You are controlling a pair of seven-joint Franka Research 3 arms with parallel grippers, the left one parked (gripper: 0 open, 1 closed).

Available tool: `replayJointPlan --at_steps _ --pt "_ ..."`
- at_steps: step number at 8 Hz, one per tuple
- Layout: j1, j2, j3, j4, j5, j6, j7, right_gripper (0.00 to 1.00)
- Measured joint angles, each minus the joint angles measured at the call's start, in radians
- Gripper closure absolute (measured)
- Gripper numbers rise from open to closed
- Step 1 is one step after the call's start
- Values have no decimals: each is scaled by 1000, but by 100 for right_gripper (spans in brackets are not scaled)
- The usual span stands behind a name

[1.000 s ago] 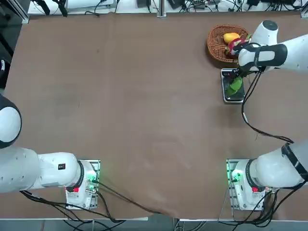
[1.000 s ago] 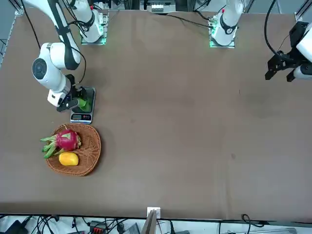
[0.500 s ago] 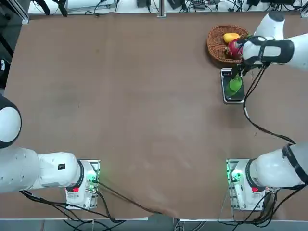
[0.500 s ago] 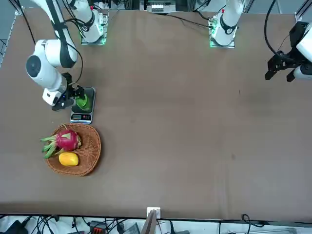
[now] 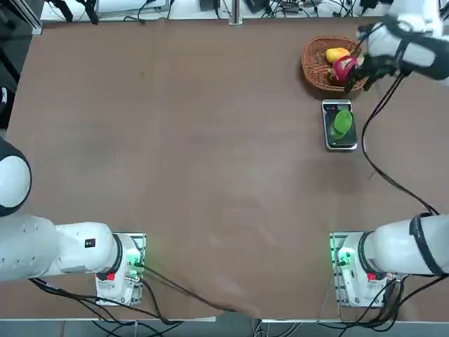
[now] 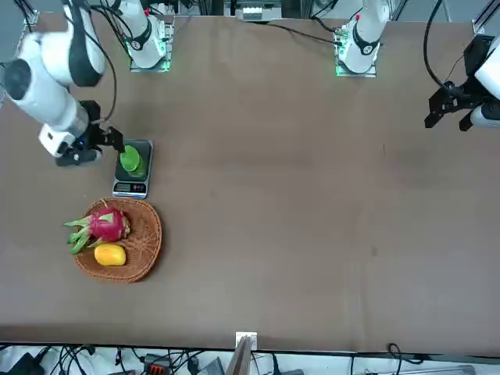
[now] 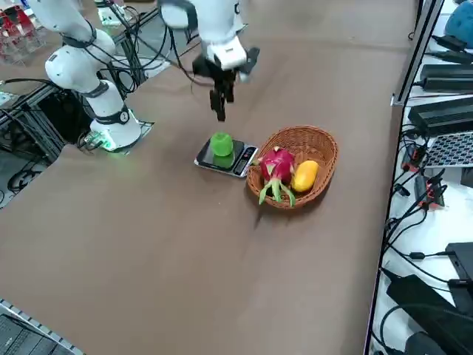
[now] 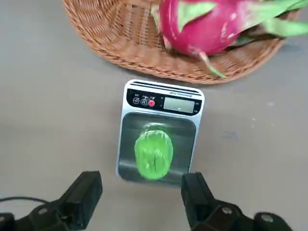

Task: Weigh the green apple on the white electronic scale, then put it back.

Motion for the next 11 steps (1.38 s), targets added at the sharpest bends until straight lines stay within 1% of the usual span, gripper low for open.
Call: replayJointPlan --at_steps 2,3,5,8,11 --pt "1 -28 1 174 0 -195 40 0" --pt "1 -34 1 246 0 -260 52 0" --pt "1 -34 1 343 0 -340 58 0" --pt "1 -33 1 424 0 -416 59 0" --pt "1 -31 1 431 0 -421 59 0"
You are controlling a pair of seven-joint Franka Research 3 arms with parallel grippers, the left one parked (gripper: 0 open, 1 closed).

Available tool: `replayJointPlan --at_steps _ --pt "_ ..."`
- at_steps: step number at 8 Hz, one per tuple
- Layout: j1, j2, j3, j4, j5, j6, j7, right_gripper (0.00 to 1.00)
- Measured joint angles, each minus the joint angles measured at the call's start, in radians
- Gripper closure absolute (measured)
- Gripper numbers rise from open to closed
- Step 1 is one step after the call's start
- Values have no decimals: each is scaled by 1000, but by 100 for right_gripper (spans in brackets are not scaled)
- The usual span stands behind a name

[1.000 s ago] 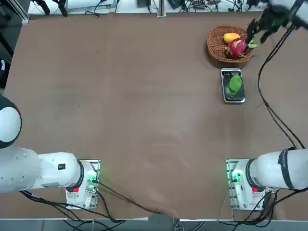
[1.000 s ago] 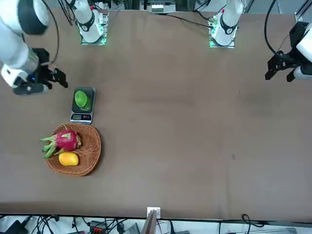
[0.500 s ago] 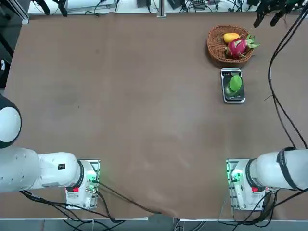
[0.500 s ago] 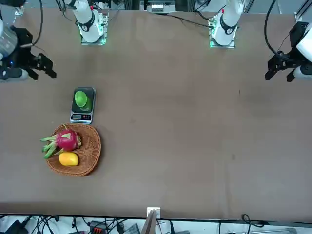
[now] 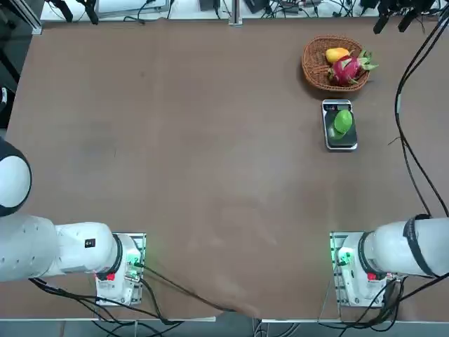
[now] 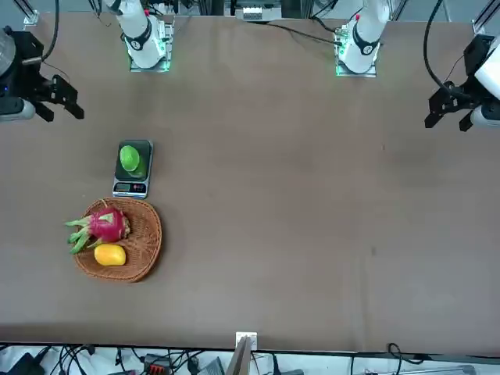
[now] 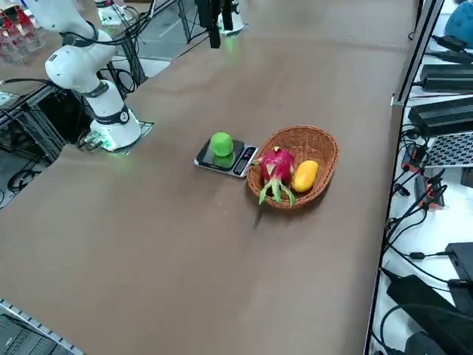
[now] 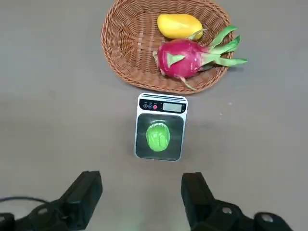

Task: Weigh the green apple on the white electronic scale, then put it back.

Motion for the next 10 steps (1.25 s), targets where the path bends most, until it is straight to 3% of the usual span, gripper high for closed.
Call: replayJointPlan --at_steps 2,7,10 --pt "0 12 0 -87 0 73 -3 0" --pt "14 40 5 -455 0 460 -5 0" --pt "16 63 4 -601 -1 635 -43 0"
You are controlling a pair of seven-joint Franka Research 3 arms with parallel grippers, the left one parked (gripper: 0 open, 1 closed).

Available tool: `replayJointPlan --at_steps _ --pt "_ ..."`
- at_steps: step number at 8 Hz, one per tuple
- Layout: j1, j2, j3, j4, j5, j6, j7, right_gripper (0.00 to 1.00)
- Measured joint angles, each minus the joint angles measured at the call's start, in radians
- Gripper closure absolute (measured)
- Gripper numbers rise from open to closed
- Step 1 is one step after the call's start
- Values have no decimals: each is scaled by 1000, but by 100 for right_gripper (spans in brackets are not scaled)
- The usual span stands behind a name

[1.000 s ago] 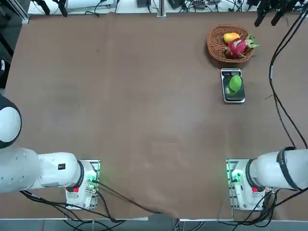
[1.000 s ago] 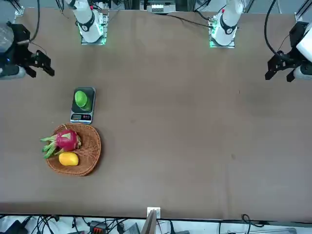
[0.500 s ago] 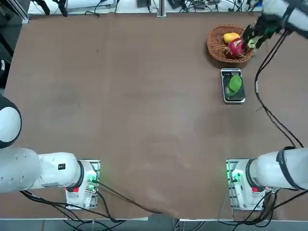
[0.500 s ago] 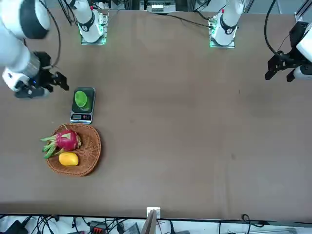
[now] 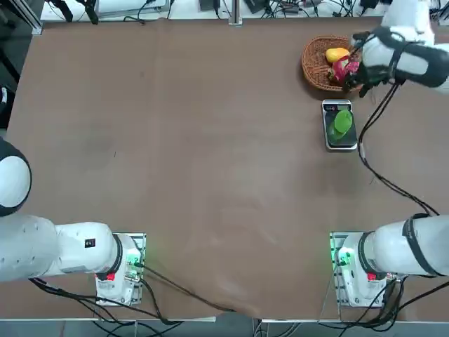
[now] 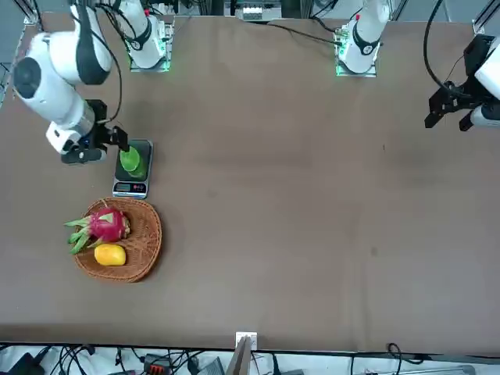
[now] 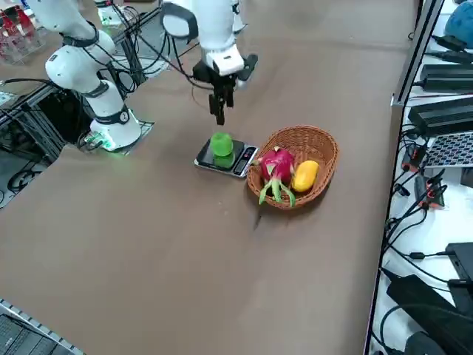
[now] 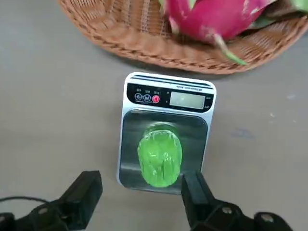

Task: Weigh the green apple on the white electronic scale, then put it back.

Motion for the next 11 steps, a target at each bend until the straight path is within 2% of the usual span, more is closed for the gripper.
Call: replayJointPlan --at_steps 4,8,11 --pt "-1 63 -1 -94 0 182 -58 0" --pt "-4 96 -5 -105 0 227 -117 0" --pt "-7 116 -5 -150 -1 305 -156 0"
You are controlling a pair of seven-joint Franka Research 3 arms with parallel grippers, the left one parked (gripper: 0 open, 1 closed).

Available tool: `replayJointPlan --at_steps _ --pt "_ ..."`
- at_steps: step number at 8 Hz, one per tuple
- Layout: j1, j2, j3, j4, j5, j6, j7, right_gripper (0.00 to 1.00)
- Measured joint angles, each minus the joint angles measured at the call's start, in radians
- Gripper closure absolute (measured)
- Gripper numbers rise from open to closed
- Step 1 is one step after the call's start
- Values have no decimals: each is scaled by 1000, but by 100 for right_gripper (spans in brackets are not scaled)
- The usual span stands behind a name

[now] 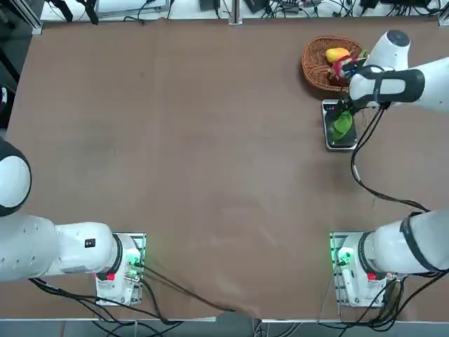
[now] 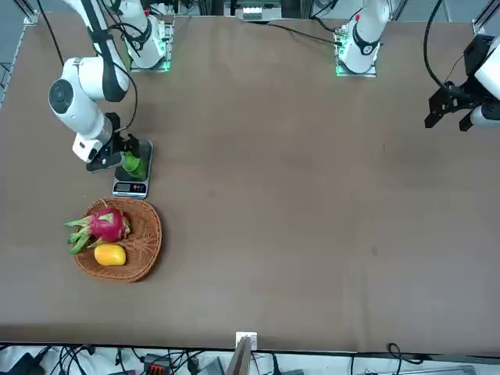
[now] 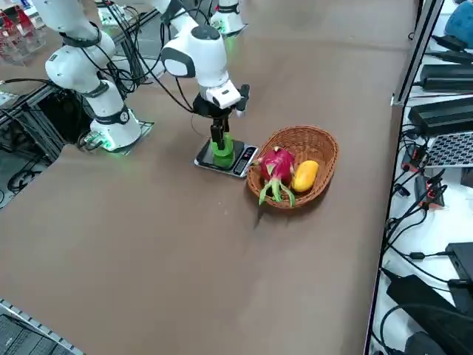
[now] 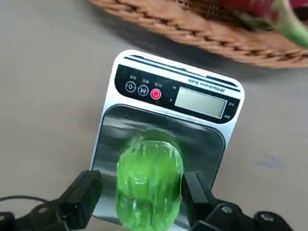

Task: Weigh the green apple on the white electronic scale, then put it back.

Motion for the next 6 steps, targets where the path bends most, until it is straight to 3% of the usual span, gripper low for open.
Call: replayJointPlan --at_steps 4,5,6 --pt "-9 36 -1 -5 0 32 -5 10" --pt "-9 32 -1 -2 0 34 -5 27" --pt "-10 30 -1 4 0 37 -5 29"
